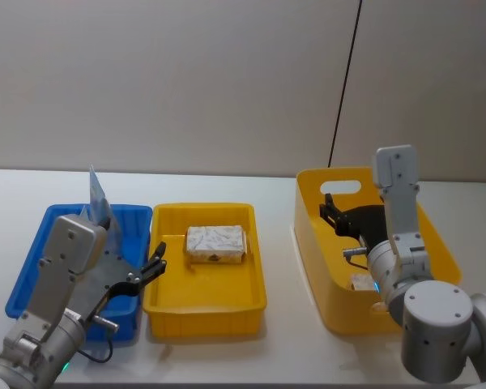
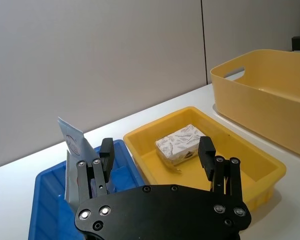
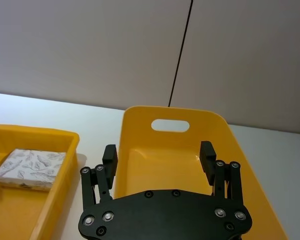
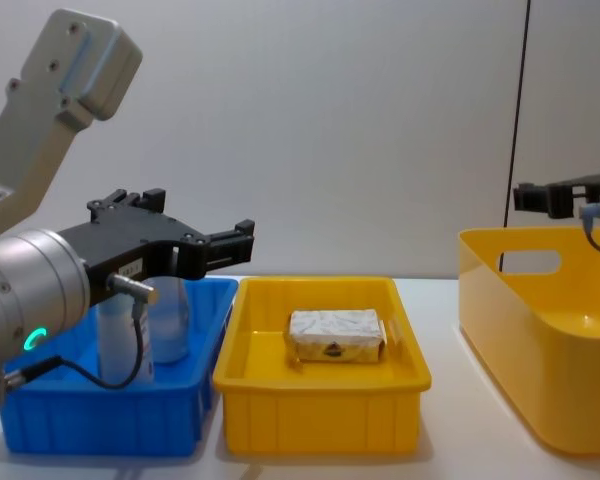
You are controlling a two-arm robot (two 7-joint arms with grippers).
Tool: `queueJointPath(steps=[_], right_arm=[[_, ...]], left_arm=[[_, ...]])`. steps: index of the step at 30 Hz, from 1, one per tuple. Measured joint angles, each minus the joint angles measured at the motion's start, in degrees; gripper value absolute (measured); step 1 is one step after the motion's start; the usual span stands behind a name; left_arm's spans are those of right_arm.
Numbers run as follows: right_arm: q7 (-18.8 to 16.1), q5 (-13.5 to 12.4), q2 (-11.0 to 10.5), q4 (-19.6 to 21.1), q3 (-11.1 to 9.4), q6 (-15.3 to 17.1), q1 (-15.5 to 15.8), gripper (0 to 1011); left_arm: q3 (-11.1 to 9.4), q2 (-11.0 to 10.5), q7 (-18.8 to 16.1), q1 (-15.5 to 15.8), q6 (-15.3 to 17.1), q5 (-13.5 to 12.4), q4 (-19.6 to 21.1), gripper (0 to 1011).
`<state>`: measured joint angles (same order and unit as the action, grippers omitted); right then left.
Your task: Bimanual collaborative sorting of washing and personal care products
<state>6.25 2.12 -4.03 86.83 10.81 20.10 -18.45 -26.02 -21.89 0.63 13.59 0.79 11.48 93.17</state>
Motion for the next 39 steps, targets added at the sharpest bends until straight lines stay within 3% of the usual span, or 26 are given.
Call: queueJointPath(steps=[9, 24, 39], right_arm=[[-0.77, 0.21, -0.23, 1.17, 0.31, -0.89, 0.69, 1004], [-1.33, 0.30, -0.38, 2.05, 0.53, -1.60, 1.15, 1004], [-1.46, 0.35, -0.45, 2.28, 0.62, -1.78, 1.28, 1004]], left_arm=[[0.57, 0.13, -0.97, -0.47, 0.67, -0.33, 0.28, 1001], [3.57, 0.28, -4.60, -1.60, 4.11, -1.34, 1.03, 1001], [4.98, 1.40, -3.21, 1.32, 6.16, -0.65, -4.26, 1001]])
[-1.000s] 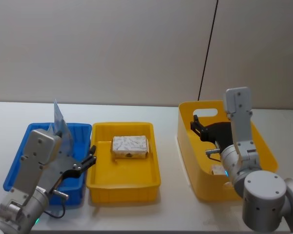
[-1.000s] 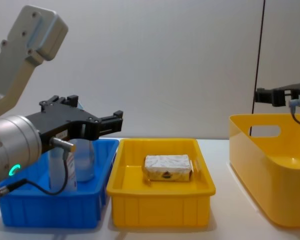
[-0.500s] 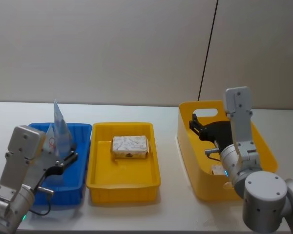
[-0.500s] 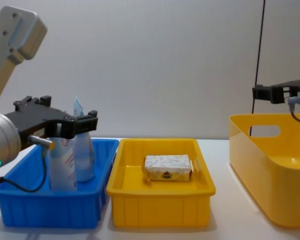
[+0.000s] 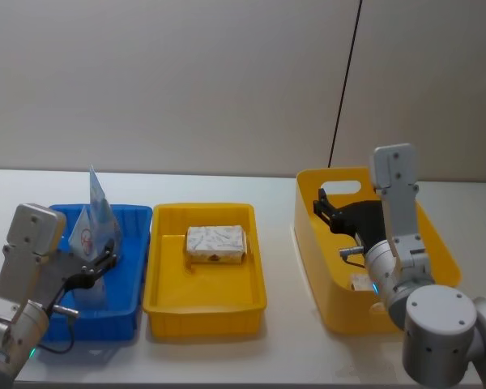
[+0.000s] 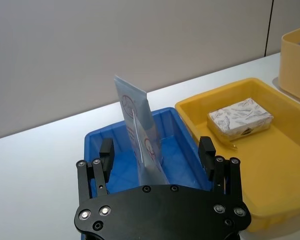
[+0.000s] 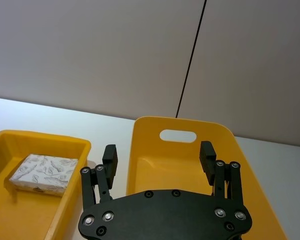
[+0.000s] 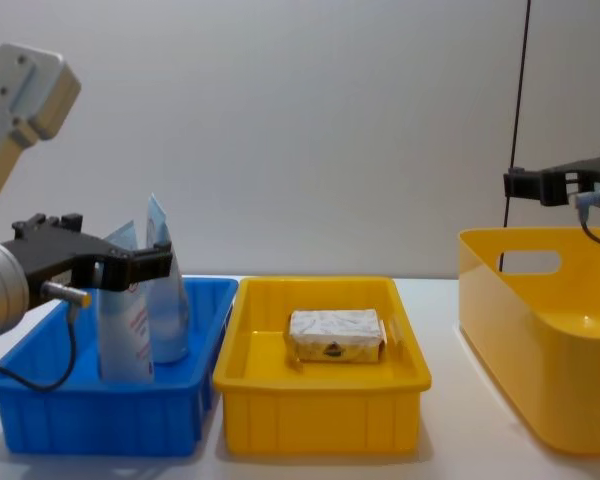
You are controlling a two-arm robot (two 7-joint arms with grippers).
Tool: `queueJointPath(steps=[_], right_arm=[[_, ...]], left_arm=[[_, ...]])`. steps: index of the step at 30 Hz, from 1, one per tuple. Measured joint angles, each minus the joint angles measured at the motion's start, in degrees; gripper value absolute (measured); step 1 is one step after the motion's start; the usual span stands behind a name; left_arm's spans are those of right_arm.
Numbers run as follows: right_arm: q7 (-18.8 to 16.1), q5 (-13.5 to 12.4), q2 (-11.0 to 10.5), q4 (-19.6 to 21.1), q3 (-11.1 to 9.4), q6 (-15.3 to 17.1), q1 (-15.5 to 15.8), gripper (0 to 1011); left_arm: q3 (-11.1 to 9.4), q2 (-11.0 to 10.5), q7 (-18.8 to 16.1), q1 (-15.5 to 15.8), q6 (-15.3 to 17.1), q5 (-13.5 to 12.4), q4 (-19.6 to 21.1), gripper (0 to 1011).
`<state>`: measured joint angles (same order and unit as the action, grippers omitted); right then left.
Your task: Bimanual collaborative sorting of washing and personal care products
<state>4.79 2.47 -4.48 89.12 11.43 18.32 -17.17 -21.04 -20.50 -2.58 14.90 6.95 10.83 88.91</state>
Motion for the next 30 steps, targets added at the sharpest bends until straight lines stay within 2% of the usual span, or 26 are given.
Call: queueJointPath(steps=[23, 30], right_arm=[[-0.06, 0.00, 0.00, 0.10, 0.00, -0.08, 0.06, 1003], [-0.06, -0.01, 0.00, 0.10, 0.00, -0.07, 0.06, 1004]], left_arm=[[-0.12, 2.88, 3.97, 5.67, -0.95, 0.31, -11.95, 996], [0.02, 3.63, 4.63, 6.43, -1.31, 0.31, -14.04, 849]])
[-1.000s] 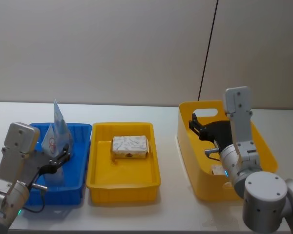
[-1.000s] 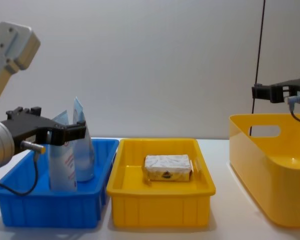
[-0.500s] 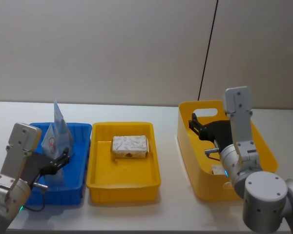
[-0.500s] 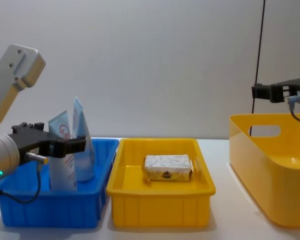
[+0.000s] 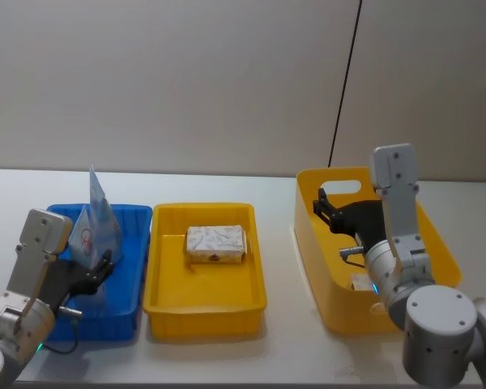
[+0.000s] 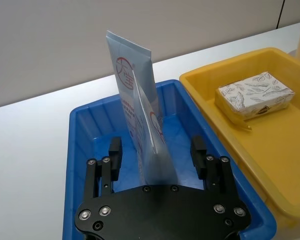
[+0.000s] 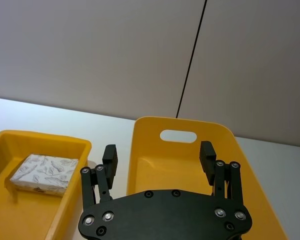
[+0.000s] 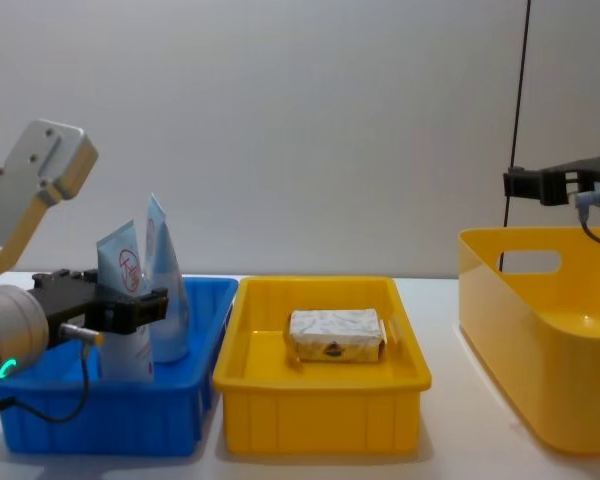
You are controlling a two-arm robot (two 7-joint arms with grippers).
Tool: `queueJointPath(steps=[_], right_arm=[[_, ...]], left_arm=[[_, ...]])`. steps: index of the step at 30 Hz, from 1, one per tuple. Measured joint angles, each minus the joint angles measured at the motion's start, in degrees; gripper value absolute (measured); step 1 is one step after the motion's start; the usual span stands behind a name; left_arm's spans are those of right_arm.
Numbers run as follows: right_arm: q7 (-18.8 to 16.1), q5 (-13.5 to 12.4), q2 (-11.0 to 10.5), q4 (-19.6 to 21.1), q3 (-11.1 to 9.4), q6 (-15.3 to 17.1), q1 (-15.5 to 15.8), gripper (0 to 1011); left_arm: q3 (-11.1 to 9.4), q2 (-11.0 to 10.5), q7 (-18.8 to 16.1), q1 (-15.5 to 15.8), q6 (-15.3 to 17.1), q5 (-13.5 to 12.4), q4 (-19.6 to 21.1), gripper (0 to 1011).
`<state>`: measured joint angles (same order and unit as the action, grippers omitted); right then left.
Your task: Bimanual collaborative sorting of washing and personal care products
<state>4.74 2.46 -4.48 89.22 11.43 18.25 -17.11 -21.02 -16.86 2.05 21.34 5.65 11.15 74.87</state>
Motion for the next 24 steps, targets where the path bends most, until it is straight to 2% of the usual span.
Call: queueJointPath(steps=[1, 3, 4, 8, 11, 12, 17, 24], right_arm=[[0.00, 0.00, 0.00, 0.00, 0.00, 0.00, 0.00, 1004], [0.00, 0.00, 0.00, 0.00, 0.00, 0.00, 0.00, 1004], [0.00, 0.00, 0.00, 0.00, -0.01, 0.00, 0.00, 1004], [0.00, 0.00, 0.00, -0.01, 0.00, 0.00, 0.00, 1004], [0.00, 0.00, 0.00, -0.01, 0.00, 0.00, 0.00, 1004], [0.00, 0.00, 0.00, -0.01, 0.00, 0.00, 0.00, 1004], [0.00, 0.00, 0.00, -0.01, 0.00, 0.00, 0.00, 1004], [0.00, 0.00, 0.00, -0.01, 0.00, 0.01, 0.00, 1004]], left_arm=[[0.05, 0.17, 0.09, 0.11, -0.05, 0.00, -0.30, 796], [0.11, 0.33, 0.15, 0.22, -0.09, 0.00, -0.63, 759], [0.15, 0.47, 0.19, 0.28, -0.12, -0.01, -0.87, 703], [0.28, 0.76, 0.27, 0.41, -0.27, -0.07, -1.35, 587], [0.38, 0.95, 0.37, 0.45, -0.44, -0.18, -1.64, 531], [0.40, 0.99, 0.39, 0.45, -0.48, -0.21, -1.70, 461], [0.59, 1.22, 0.49, 0.40, -0.81, -0.40, -1.86, 302], [0.93, 1.37, 0.59, -0.01, -1.57, -0.83, -1.48, 252]])
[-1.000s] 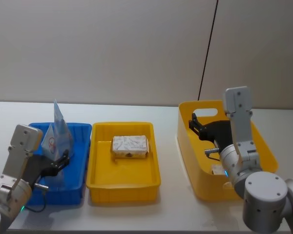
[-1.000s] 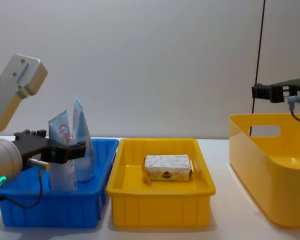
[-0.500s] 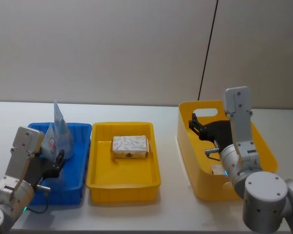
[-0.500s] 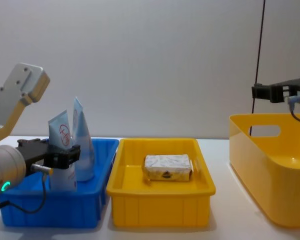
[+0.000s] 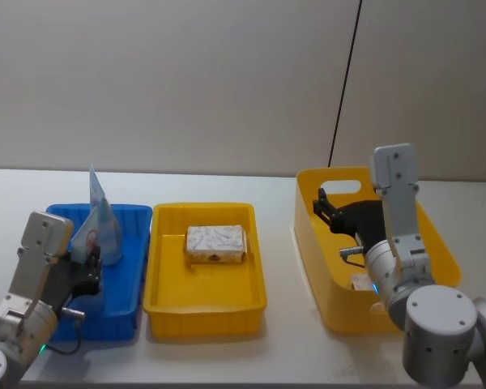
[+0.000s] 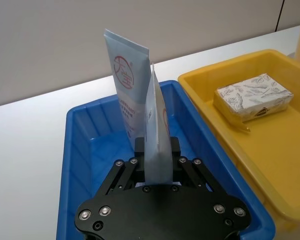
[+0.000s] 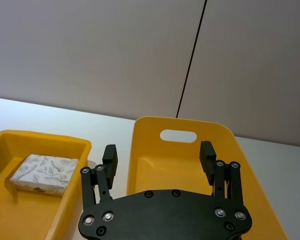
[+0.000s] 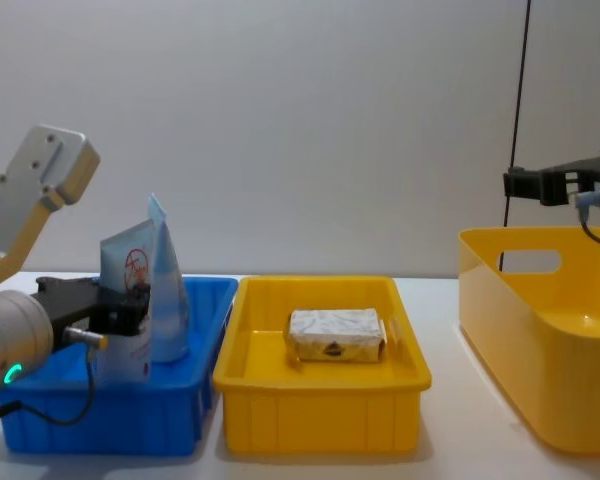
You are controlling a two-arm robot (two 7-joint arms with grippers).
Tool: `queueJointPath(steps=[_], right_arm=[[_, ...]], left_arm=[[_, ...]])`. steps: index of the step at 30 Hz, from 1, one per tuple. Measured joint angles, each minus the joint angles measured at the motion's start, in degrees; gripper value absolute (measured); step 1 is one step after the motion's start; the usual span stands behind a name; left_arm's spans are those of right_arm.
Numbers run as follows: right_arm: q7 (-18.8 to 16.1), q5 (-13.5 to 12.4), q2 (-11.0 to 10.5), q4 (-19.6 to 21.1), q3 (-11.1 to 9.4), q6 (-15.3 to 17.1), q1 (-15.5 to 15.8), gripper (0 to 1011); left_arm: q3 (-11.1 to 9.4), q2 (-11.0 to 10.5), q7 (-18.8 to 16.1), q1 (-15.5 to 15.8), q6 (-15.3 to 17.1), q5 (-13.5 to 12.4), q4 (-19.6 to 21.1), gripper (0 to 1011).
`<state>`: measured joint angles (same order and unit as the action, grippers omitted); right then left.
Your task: Bimanual collaborative sorting of washing and personal care products
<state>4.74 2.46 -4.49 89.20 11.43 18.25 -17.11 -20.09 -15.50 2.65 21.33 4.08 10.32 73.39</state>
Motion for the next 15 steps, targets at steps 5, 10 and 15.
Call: queueJointPath(steps=[5, 10, 15], right_arm=[[0.00, 0.00, 0.00, 0.00, 0.00, 0.00, 0.00, 1004], [0.00, 0.00, 0.00, 0.00, 0.00, 0.00, 0.00, 1004], [0.00, 0.00, 0.00, 0.01, 0.00, 0.00, 0.00, 1004]], left_arm=[[0.28, -0.03, -0.02, -0.40, -0.48, -0.35, 1.19, 227], [0.51, -0.28, -0.11, -0.88, -1.11, -0.94, 3.31, 224], [0.63, -0.65, 0.04, -1.22, -1.63, -1.42, 5.76, 224]])
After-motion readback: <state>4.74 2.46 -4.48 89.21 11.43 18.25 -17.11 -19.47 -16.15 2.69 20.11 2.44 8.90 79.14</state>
